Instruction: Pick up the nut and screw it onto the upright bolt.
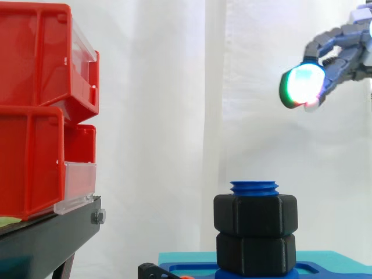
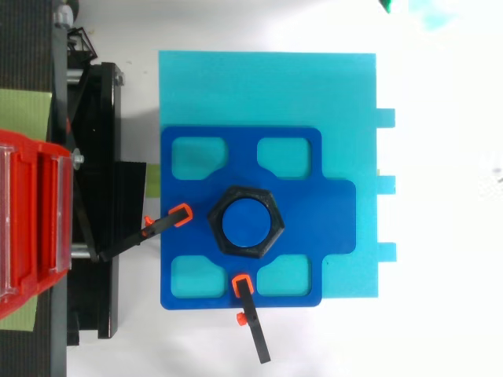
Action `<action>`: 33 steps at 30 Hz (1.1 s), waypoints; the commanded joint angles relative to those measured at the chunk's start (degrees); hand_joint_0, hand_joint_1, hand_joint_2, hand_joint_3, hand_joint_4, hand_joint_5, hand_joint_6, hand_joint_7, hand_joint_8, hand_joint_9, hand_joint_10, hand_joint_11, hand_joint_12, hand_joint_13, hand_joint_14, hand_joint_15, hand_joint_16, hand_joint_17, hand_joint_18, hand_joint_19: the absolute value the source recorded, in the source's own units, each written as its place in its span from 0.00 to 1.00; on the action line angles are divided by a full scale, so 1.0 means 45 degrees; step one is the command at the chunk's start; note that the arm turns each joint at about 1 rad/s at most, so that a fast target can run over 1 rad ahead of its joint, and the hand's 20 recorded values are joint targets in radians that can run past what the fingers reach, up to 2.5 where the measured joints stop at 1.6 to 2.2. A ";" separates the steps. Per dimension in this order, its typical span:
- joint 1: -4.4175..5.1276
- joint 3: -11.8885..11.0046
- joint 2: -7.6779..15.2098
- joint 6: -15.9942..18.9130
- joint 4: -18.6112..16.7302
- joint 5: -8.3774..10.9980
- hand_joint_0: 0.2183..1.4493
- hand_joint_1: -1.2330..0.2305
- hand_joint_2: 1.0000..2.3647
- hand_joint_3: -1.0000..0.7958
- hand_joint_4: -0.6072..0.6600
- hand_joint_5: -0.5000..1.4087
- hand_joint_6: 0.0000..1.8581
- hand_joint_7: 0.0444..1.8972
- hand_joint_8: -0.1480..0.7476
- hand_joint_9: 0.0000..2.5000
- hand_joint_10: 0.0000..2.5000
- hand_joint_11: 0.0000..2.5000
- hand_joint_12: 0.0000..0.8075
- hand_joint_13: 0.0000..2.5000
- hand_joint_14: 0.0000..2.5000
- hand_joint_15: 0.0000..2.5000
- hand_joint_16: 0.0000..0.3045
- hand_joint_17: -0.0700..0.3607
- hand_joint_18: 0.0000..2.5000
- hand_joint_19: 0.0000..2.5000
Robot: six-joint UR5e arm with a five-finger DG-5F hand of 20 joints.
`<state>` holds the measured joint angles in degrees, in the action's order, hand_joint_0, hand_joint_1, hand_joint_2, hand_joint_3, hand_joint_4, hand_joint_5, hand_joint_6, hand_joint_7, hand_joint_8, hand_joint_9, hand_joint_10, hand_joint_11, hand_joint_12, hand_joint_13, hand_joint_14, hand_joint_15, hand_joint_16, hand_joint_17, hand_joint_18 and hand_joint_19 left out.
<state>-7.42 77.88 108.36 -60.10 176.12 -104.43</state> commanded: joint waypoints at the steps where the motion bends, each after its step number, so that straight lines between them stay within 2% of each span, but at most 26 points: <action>1: 0.0106 0.0330 -0.0214 0.2262 0.0022 0.0530 0.24 0.56 0.00 0.28 0.59 0.15 0.27 0.36 0.44 0.21 0.00 0.00 0.43 0.05 0.00 0.00 0.15 0.40 0.00 0.00; 7: 0.0321 0.0330 -0.0175 0.5250 0.0002 0.1058 0.24 0.57 0.00 0.28 0.58 0.14 0.27 0.35 0.42 0.12 0.00 0.00 0.42 0.00 0.00 0.00 0.15 0.40 0.00 0.00; 9: 0.0360 0.0330 -0.0194 0.5738 0.0022 0.1175 0.24 0.58 0.00 0.28 0.57 0.14 0.27 0.34 0.42 0.11 0.00 0.00 0.42 0.00 0.00 0.00 0.15 0.41 0.00 0.00; 10: 0.0379 0.0330 -0.0194 0.6969 0.0061 0.1312 0.24 0.58 0.00 0.28 0.57 0.14 0.27 0.34 0.42 0.10 0.00 0.00 0.42 0.00 0.00 0.00 0.15 0.41 0.00 0.00; 12: 0.0379 0.0330 -0.0194 0.7360 0.0139 0.1331 0.24 0.57 0.00 0.28 0.56 0.14 0.27 0.33 0.41 0.08 0.00 0.00 0.42 0.00 0.00 0.00 0.15 0.40 0.00 0.00; 13: 0.0379 0.0330 -0.0194 0.7965 0.0373 0.1331 0.24 0.57 0.00 0.28 0.56 0.14 0.27 0.33 0.40 0.07 0.00 0.00 0.42 0.00 0.00 0.00 0.15 0.40 0.00 0.00; 20: 0.0379 0.0330 -0.0194 0.8571 0.0940 0.1312 0.23 0.54 0.00 0.28 0.55 0.13 0.27 0.31 0.39 0.06 0.00 0.00 0.41 0.00 0.00 0.00 0.16 0.41 0.00 0.00; 33: 0.0379 0.0330 -0.0194 0.8512 0.1272 0.1292 0.23 0.53 0.00 0.28 0.51 0.14 0.27 0.30 0.38 0.06 0.00 0.00 0.41 0.00 0.00 0.00 0.15 0.41 0.00 0.00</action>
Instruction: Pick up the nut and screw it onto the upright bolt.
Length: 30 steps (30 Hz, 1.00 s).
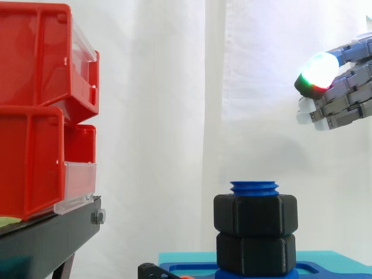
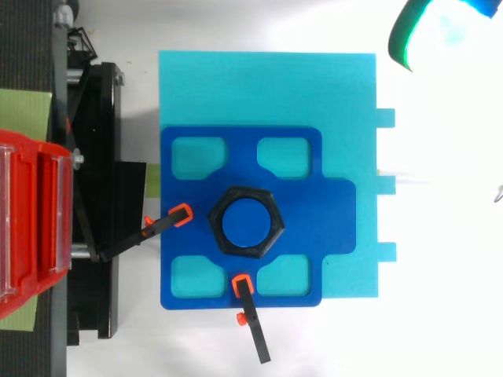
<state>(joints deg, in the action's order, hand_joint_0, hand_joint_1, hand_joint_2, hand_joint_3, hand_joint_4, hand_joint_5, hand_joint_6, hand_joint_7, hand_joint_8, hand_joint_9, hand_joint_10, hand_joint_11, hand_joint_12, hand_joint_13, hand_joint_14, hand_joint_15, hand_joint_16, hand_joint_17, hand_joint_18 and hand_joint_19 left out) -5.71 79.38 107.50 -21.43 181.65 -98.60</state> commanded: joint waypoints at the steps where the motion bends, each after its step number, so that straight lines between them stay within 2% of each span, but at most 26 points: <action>1: 0.0000 -0.0004 -0.0001 -0.0101 0.0043 -0.0003 0.23 0.53 0.00 0.28 0.51 0.14 0.27 0.30 0.38 0.06 0.00 0.00 0.41 0.00 0.00 0.00 0.15 0.41 0.00 0.00; 11: 0.0000 -0.0004 -0.0001 -0.0179 0.0043 -0.0003 0.24 0.52 0.00 0.28 0.52 0.15 0.27 0.29 0.37 0.09 0.00 0.00 0.39 0.00 0.00 0.00 0.14 0.39 0.00 0.00; 19: 0.0000 -0.0004 -0.0001 -0.0179 0.0043 -0.0003 0.24 0.51 0.00 0.28 0.54 0.15 0.27 0.33 0.36 0.07 0.00 0.00 0.38 0.00 0.00 0.00 0.14 0.39 0.00 0.00; 21: 0.0000 -0.0004 -0.0001 -0.0179 0.0043 -0.0003 0.24 0.50 0.00 0.28 0.54 0.15 0.27 0.30 0.36 0.08 0.00 0.00 0.38 0.00 0.00 0.00 0.14 0.39 0.00 0.00; 24: 0.0000 -0.0004 -0.0001 -0.0179 0.0043 -0.0003 0.24 0.50 0.00 0.28 0.55 0.15 0.27 0.33 0.35 0.06 0.00 0.00 0.38 0.00 0.00 0.00 0.14 0.38 0.00 0.00; 27: 0.0000 -0.0004 -0.0001 -0.0179 0.0043 -0.0003 0.24 0.50 0.00 0.28 0.55 0.15 0.27 0.31 0.35 0.08 0.00 0.00 0.37 0.00 0.00 0.00 0.14 0.39 0.00 0.00; 30: 0.0000 -0.0004 -0.0001 -0.0179 0.0043 -0.0003 0.24 0.50 0.00 0.28 0.56 0.15 0.27 0.34 0.35 0.06 0.00 0.00 0.37 0.00 0.00 0.00 0.14 0.38 0.00 0.00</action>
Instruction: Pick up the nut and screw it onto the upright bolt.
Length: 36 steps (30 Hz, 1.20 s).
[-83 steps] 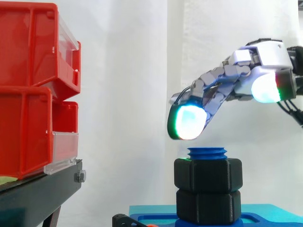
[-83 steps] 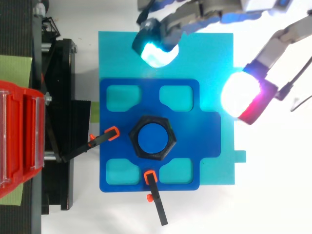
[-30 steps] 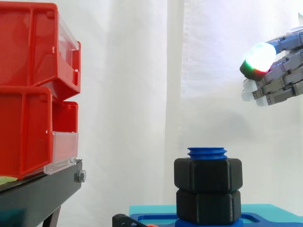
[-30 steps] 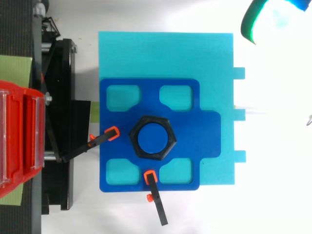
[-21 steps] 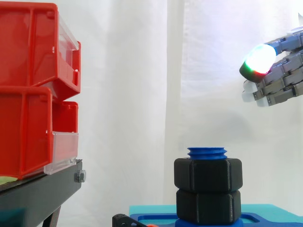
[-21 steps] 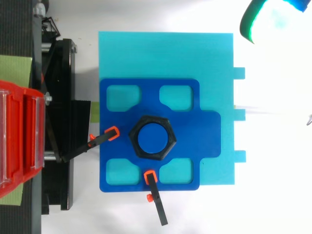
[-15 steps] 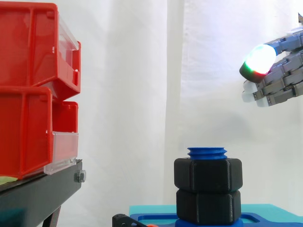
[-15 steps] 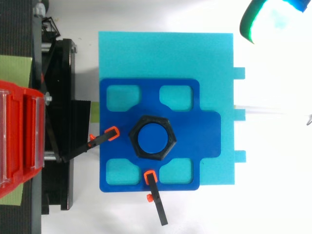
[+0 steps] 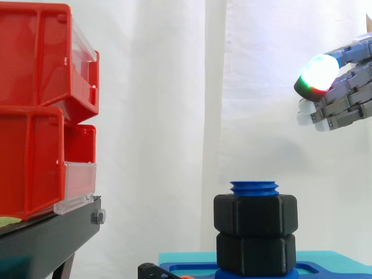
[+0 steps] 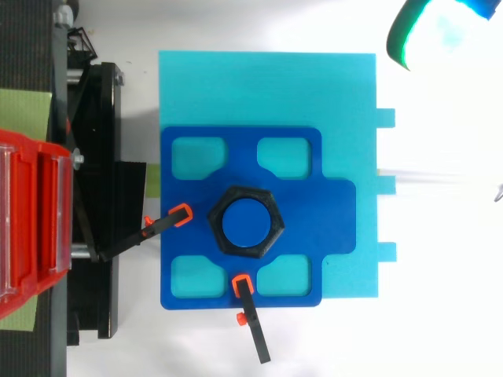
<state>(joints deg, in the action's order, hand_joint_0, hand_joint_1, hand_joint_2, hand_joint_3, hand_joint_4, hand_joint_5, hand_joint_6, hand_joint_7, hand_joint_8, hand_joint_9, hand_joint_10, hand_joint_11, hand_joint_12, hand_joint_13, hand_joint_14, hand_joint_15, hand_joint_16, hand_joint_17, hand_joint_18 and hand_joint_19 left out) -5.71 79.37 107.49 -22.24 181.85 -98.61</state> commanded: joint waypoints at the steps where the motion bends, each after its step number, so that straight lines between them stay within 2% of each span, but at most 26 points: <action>1: 0.0000 -0.0001 0.0000 0.0000 0.0000 0.0000 0.24 0.50 0.00 0.28 0.56 0.15 0.27 0.33 0.35 0.06 0.00 0.00 0.37 0.00 0.00 0.00 0.14 0.38 0.00 0.00; 2: 0.0000 0.0019 0.0000 0.0000 0.0000 0.0000 0.24 0.50 0.00 0.28 0.56 0.15 0.27 0.31 0.35 0.07 0.00 0.00 0.37 0.00 0.00 0.00 0.14 0.39 0.00 0.00; 5: 0.0000 -0.0001 0.0000 0.0000 0.0000 0.0000 0.24 0.49 0.00 0.28 0.56 0.15 0.27 0.34 0.35 0.06 0.00 0.00 0.37 0.00 0.00 0.00 0.14 0.38 0.00 0.00; 7: 0.0000 -0.0001 0.0000 0.0000 0.0000 0.0000 0.24 0.49 0.00 0.28 0.58 0.15 0.27 0.31 0.35 0.07 0.00 0.00 0.37 0.00 0.00 0.00 0.14 0.38 0.00 0.00; 10: 0.0000 -0.0001 0.0000 0.0000 0.0000 0.0000 0.24 0.49 0.00 0.28 0.58 0.15 0.27 0.34 0.34 0.05 0.00 0.00 0.37 0.00 0.00 0.00 0.14 0.38 0.00 0.00; 13: 0.0000 -0.0001 0.0000 0.0000 0.0000 0.0000 0.24 0.49 0.00 0.28 0.57 0.15 0.27 0.30 0.35 0.07 0.00 0.00 0.37 0.00 0.00 0.00 0.14 0.38 0.00 0.00; 15: 0.0000 -0.0001 0.0000 0.0000 0.0000 0.0000 0.24 0.48 0.00 0.28 0.57 0.15 0.27 0.34 0.35 0.07 0.00 0.00 0.37 0.00 0.00 0.00 0.14 0.38 0.00 0.00; 18: 0.0000 -0.0001 0.0000 0.0000 0.0000 0.0000 0.25 0.48 0.00 0.28 0.57 0.15 0.27 0.31 0.35 0.08 0.00 0.00 0.37 0.00 0.00 0.00 0.14 0.38 0.00 0.00; 22: 0.0000 -0.0001 0.0000 0.0000 0.0000 0.0000 0.25 0.48 0.00 0.28 0.56 0.15 0.27 0.34 0.35 0.06 0.00 0.00 0.37 0.00 0.00 0.00 0.14 0.38 0.00 0.00; 24: 0.0000 -0.0001 0.0000 0.0000 0.0000 0.0000 0.24 0.48 0.00 0.28 0.56 0.15 0.27 0.30 0.35 0.07 0.00 0.00 0.38 0.00 0.00 0.00 0.14 0.38 0.00 0.00; 27: 0.0000 -0.0001 0.0000 0.0000 0.0000 0.0000 0.24 0.48 0.00 0.28 0.56 0.15 0.27 0.34 0.35 0.06 0.00 0.00 0.38 0.00 0.00 0.00 0.14 0.38 0.00 0.00; 30: 0.0000 -0.0001 0.0000 0.0000 0.0000 0.0000 0.24 0.48 0.00 0.28 0.55 0.15 0.27 0.30 0.35 0.07 0.00 0.00 0.38 0.00 0.00 0.00 0.14 0.38 0.00 0.00; 33: 0.0000 -0.0001 0.0000 0.0000 0.0000 0.0000 0.24 0.48 0.00 0.28 0.55 0.15 0.27 0.34 0.35 0.06 0.00 0.00 0.38 0.00 0.00 0.00 0.14 0.38 0.00 0.00; 36: 0.0000 -0.0001 0.0000 0.0000 0.0000 0.0000 0.24 0.48 0.00 0.28 0.55 0.15 0.27 0.30 0.35 0.08 0.00 0.00 0.38 0.00 0.00 0.00 0.14 0.38 0.00 0.00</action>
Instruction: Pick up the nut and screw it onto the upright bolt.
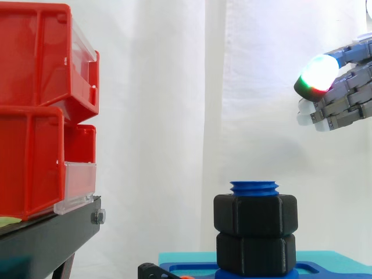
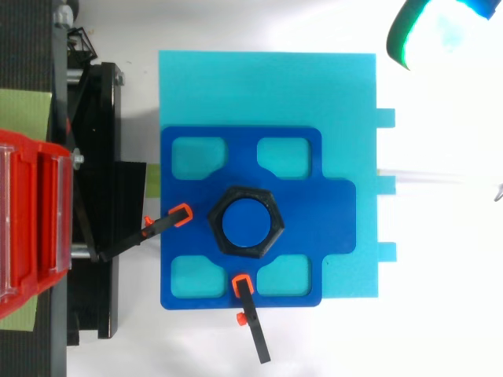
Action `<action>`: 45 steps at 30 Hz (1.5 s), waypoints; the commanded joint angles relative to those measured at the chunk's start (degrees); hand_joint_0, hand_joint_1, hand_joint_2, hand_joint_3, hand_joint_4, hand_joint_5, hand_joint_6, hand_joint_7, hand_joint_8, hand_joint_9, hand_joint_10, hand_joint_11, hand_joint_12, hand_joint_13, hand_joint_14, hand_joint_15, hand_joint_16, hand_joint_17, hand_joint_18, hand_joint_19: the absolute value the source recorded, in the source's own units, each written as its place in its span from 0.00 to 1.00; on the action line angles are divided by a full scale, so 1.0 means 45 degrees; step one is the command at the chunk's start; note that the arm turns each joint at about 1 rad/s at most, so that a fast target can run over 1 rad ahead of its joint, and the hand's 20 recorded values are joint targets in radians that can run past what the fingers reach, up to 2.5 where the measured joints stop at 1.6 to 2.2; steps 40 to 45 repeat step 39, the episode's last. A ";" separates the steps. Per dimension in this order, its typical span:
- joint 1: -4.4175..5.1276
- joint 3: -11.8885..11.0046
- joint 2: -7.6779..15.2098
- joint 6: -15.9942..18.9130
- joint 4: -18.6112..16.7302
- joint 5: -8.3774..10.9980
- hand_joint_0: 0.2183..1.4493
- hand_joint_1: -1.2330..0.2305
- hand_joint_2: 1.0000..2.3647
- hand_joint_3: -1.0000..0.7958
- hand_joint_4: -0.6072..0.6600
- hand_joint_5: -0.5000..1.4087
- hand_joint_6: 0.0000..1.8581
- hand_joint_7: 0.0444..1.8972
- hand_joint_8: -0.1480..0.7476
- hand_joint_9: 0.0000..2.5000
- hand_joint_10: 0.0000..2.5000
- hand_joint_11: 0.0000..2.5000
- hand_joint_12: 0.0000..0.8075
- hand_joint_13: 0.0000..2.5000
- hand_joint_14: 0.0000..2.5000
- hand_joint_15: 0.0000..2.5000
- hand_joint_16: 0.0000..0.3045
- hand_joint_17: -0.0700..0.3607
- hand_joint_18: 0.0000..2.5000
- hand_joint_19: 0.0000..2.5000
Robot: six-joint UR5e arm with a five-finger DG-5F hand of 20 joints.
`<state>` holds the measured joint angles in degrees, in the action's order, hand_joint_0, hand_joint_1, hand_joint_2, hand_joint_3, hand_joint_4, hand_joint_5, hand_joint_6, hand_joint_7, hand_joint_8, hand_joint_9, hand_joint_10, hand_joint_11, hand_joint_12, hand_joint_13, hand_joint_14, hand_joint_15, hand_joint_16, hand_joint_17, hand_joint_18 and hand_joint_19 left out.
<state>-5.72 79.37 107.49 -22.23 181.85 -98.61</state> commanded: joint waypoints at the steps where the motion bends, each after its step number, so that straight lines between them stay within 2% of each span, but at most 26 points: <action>1: 0.0001 -0.0001 0.0000 -0.0001 0.0000 0.0000 0.24 0.48 0.00 0.28 0.55 0.15 0.27 0.32 0.35 0.07 0.00 0.00 0.38 0.00 0.00 0.00 0.14 0.38 0.00 0.00; 6: 0.0001 -0.0001 0.0000 -0.0001 0.0000 0.0000 0.25 0.48 0.00 0.28 0.55 0.15 0.27 0.31 0.35 0.05 0.00 0.00 0.38 0.00 0.00 0.00 0.13 0.38 0.00 0.00; 8: 0.0001 -0.0001 0.0000 -0.0001 0.0000 0.0000 0.25 0.49 0.00 0.28 0.54 0.15 0.27 0.35 0.35 0.00 0.00 0.00 0.38 0.00 0.00 0.00 0.14 0.38 0.00 0.00; 11: 0.0001 -0.0001 0.0000 -0.0001 0.0000 0.0000 0.24 0.49 0.00 0.28 0.54 0.15 0.27 0.31 0.34 0.01 0.00 0.00 0.38 0.00 0.00 0.00 0.14 0.38 0.00 0.00; 14: 0.0001 -0.0001 0.0000 -0.0001 0.0000 0.0000 0.25 0.49 0.00 0.28 0.54 0.15 0.27 0.34 0.34 0.00 0.00 0.00 0.38 0.00 0.00 0.00 0.14 0.38 0.00 0.00; 17: 0.0001 -0.0001 0.0000 -0.0001 0.0000 0.0000 0.25 0.49 0.00 0.28 0.53 0.15 0.27 0.31 0.34 0.01 0.00 0.00 0.38 0.00 0.00 0.00 0.14 0.38 0.00 0.00; 20: 0.0001 -0.0001 0.0000 -0.0001 0.0000 0.0000 0.25 0.50 0.00 0.28 0.54 0.15 0.27 0.34 0.34 0.01 0.00 0.00 0.38 0.00 0.00 0.00 0.14 0.38 0.00 0.00; 23: 0.0001 -0.0001 0.0000 -0.0001 0.0000 0.0000 0.24 0.51 0.00 0.28 0.54 0.15 0.27 0.32 0.34 0.01 0.00 0.00 0.38 0.00 0.00 0.00 0.14 0.38 0.00 0.00; 27: 0.0001 -0.0001 0.0000 -0.0001 0.0000 0.0000 0.25 0.52 0.00 0.28 0.54 0.14 0.27 0.35 0.33 0.00 0.00 0.00 0.38 0.00 0.00 0.00 0.14 0.38 0.00 0.00; 30: 0.0001 -0.0001 0.0000 -0.0001 0.0000 0.0000 0.25 0.50 0.00 0.28 0.54 0.15 0.27 0.31 0.34 0.03 0.00 0.00 0.38 0.00 0.00 0.00 0.14 0.38 0.00 0.00; 33: 0.0001 -0.0001 0.0000 -0.0001 0.0000 0.0000 0.24 0.52 0.00 0.28 0.54 0.14 0.27 0.34 0.34 0.01 0.00 0.00 0.37 0.00 0.00 0.00 0.14 0.38 0.00 0.00; 36: 0.0001 -0.0001 0.0000 -0.0001 0.0000 0.0000 0.24 0.50 0.00 0.28 0.54 0.15 0.27 0.30 0.34 0.03 0.00 0.00 0.38 0.00 0.00 0.00 0.14 0.39 0.00 0.00; 39: 0.0001 -0.0001 0.0000 -0.0001 0.0000 0.0000 0.25 0.52 0.00 0.28 0.54 0.14 0.27 0.35 0.33 0.01 0.00 0.00 0.37 0.00 0.00 0.00 0.14 0.38 0.00 0.00; 45: 0.0001 -0.0001 0.0000 -0.0001 0.0000 0.0000 0.25 0.52 0.00 0.28 0.54 0.14 0.27 0.35 0.33 0.01 0.00 0.00 0.37 0.00 0.00 0.00 0.14 0.38 0.00 0.00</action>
